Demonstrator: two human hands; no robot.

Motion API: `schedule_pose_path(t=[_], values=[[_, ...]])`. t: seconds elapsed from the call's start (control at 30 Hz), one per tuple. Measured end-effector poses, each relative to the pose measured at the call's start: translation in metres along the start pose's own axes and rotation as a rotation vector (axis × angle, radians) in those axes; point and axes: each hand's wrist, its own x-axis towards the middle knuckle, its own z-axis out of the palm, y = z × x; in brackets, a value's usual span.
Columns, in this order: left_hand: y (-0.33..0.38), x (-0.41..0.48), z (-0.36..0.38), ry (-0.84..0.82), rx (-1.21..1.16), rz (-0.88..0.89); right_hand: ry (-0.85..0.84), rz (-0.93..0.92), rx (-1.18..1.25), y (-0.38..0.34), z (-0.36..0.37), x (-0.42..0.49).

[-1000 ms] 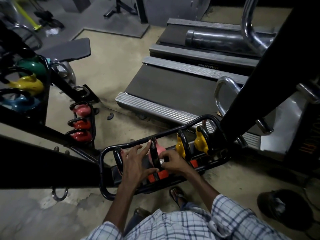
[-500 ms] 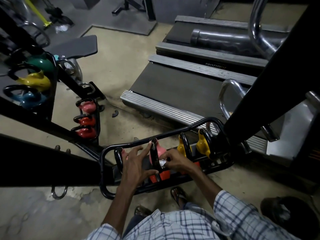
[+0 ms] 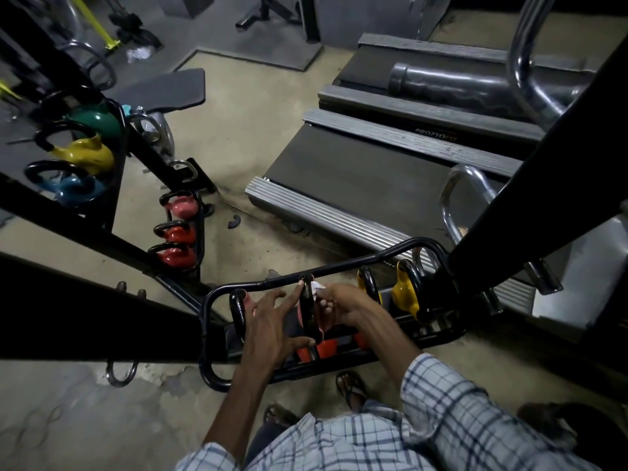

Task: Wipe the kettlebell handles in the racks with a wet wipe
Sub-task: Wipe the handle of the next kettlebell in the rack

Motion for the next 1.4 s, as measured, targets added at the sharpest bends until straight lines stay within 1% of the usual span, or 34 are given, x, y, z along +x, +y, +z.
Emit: schedule_pose_path(t=[0.13, 0.17, 0.23, 0.33, 0.43, 0.5, 0.6, 0.7, 0.77, 0.87, 0.93, 1.07, 1.13, 1.3, 1.4], values=[[0.001, -0.001, 0.001, -0.01, -0.027, -0.011, -0.068, -0.052, -0.374, 0.014, -0.005, -0.02], [0.002, -0.002, 0.001, -0.015, -0.04, -0.013, -0.105, -0.038, -0.373, 0.019, -0.008, -0.016], [0.004, -0.002, 0.0, -0.021, -0.058, -0.012, -0.102, -0.006, -0.252, 0.023, -0.01, -0.009], [0.005, -0.001, -0.001, -0.02, -0.055, -0.004, 0.053, 0.004, -0.043, 0.017, 0.001, 0.003], [0.005, -0.002, -0.002, -0.033, -0.063, -0.007, 0.268, -0.075, 0.168, 0.013, 0.015, 0.012], [0.005, -0.002, -0.003, -0.038, -0.082, -0.013, 0.359, -0.15, 0.191, 0.014, 0.021, 0.015], [0.005, -0.002, -0.003, -0.041, -0.104, -0.019, 0.44, -0.316, 0.176, 0.015, 0.027, 0.013], [0.004, -0.001, -0.003, -0.037, -0.109, -0.016, 0.504, -0.431, 0.061, 0.011, 0.026, 0.023], [0.004, -0.001, -0.004, -0.034, -0.113, -0.011, 0.501, -0.441, -0.034, 0.004, 0.026, 0.027], [0.006, 0.0, -0.005, -0.034, -0.125, -0.01, 0.456, -0.399, -0.063, -0.005, 0.024, 0.024], [0.006, -0.002, -0.004, -0.03, -0.127, -0.007, 0.443, -0.462, -0.155, -0.009, 0.023, 0.015], [0.005, -0.005, -0.002, -0.035, -0.133, -0.01, 0.392, -0.653, -0.467, -0.018, 0.018, 0.01], [0.007, -0.003, -0.001, -0.03, -0.134, -0.011, 0.338, -0.686, -0.571, -0.03, 0.017, 0.01], [0.009, -0.005, -0.001, -0.032, -0.114, -0.021, 0.187, -0.553, -0.749, -0.051, 0.013, 0.014], [0.01, -0.007, -0.001, -0.031, -0.117, -0.025, 0.194, -0.551, -0.787, -0.052, 0.013, 0.016]])
